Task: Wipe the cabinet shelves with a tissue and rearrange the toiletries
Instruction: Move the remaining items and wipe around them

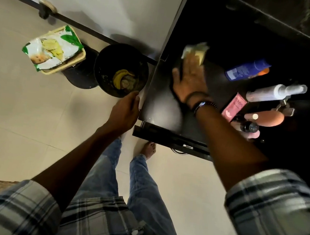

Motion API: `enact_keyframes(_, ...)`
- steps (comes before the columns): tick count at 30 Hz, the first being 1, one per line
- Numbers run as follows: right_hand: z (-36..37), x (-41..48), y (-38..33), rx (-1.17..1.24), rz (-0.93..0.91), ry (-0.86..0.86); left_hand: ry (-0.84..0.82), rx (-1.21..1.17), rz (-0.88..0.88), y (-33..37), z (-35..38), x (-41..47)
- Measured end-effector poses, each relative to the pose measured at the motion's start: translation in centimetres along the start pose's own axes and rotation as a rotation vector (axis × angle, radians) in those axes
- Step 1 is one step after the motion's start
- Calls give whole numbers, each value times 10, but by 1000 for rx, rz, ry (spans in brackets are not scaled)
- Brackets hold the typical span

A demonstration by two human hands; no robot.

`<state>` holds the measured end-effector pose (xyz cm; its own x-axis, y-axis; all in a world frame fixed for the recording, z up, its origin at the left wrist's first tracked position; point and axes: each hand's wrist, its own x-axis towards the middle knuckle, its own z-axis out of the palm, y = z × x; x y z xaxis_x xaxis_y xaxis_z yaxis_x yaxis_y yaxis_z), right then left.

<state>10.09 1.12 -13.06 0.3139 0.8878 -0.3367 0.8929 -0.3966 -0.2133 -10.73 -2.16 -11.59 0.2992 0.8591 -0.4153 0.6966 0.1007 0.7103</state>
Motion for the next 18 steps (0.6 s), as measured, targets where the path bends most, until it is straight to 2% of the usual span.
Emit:
enact_keyframes(3,34,-83,-35,33,-176,-32,7,-12,0,-2,0,-4)
enact_keyframes(5,52,-136,-42,53,-223,-96,11,-39,31,-1,0,-7)
enact_keyframes(8,64,-175,-22,-36,-256,-103,13,-66,62,1,-1,-9)
enact_keyframes(11,54,-152,12,-72,-95,-26,8,-69,67,-1,0,-10)
enact_keyframes(14,35,-97,16,6,74,60,8,-92,55,0,1,-12)
enact_keyframes(16,31,-70,-4,61,59,71,27,-109,37,2,3,-14)
enact_keyframes(18,38,-73,-33,49,-41,18,72,-119,5,2,4,-15)
